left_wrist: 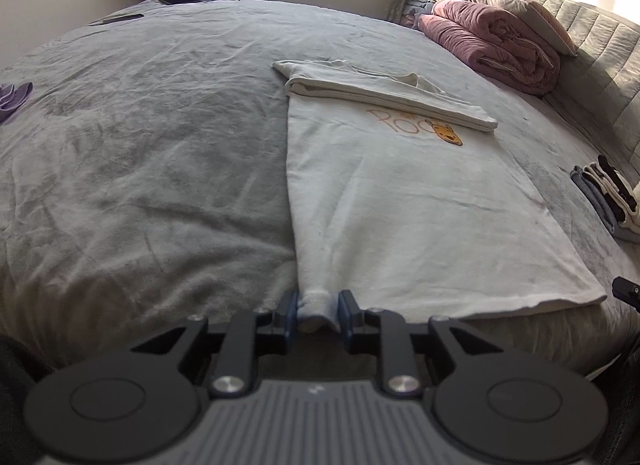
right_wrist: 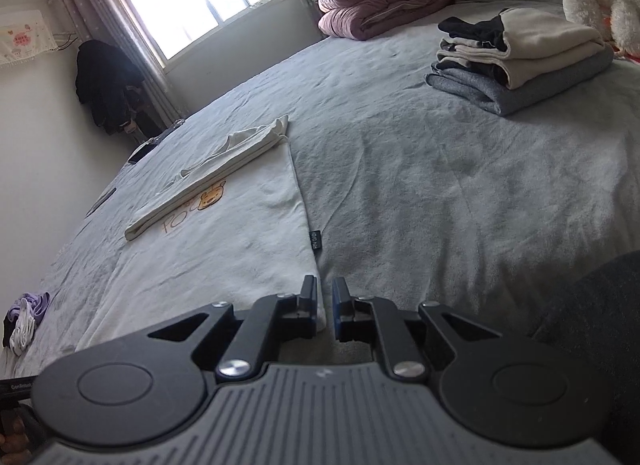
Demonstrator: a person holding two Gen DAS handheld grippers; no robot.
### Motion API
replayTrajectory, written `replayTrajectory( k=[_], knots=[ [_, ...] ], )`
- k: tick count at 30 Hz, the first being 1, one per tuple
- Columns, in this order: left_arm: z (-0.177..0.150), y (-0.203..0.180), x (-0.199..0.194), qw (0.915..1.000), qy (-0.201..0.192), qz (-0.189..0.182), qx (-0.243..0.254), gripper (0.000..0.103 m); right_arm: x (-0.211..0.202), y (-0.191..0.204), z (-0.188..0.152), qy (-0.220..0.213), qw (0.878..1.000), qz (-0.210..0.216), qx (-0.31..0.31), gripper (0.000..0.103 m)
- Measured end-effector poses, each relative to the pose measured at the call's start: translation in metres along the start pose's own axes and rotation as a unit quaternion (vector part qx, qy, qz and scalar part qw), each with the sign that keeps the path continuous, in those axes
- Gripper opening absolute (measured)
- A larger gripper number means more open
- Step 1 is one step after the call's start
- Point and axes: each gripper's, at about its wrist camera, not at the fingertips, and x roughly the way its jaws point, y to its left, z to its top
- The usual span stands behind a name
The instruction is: Fold clothes
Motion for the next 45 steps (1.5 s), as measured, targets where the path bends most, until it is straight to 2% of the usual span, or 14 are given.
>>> replayTrajectory(
  k=[8,12,20,23,26,33,37,42,43,45],
  knots=[
    [0.015,0.011,-0.022,0.999,-0.039,0.021,0.008,0.032,0.019,0.012,0.008,0.013,0.999,-0.001,-0.031,0.014],
    [0.031,0.01,-0.015,0.9983,-0.048,0.03,0.01,0.032,0.035,0.027,0.018,0.021,0.997,0.0,-0.069,0.014],
    [0.044,-0.031,0.02,0.9923,-0.101,-0.02,0.068,0.034,0.083,0.06,0.02,0.075,0.984,0.013,-0.162,0.014],
    [0.044,-0.045,0.047,0.9894,-0.095,0.015,0.109,0.034,0.092,0.067,0.013,0.084,0.978,0.008,-0.191,0.014],
    [0.038,-0.037,0.057,0.9927,-0.072,0.019,0.095,0.034,0.086,0.062,0.01,0.078,0.976,0.002,-0.205,0.015],
    [0.02,-0.018,0.049,0.995,-0.06,0.009,0.079,0.035,0.076,0.047,0.009,0.075,0.979,-0.015,-0.19,0.014],
    [0.009,-0.012,0.038,0.9942,-0.06,0.015,0.088,0.036,0.07,0.046,0.007,0.071,0.978,-0.032,-0.193,0.014],
    [0.004,0.005,0.025,0.9964,-0.055,0.007,0.064,0.039,0.059,0.041,0.005,0.061,0.983,-0.034,-0.172,0.014],
    [0.003,0.007,0.021,0.9964,-0.057,0.006,0.061,0.039,0.057,0.039,0.005,0.059,0.984,-0.033,-0.167,0.017],
    [0.001,0.011,0.016,0.9967,-0.06,0.004,0.055,0.04,0.048,0.029,0.008,0.047,0.991,-0.023,-0.123,0.03]
  ],
)
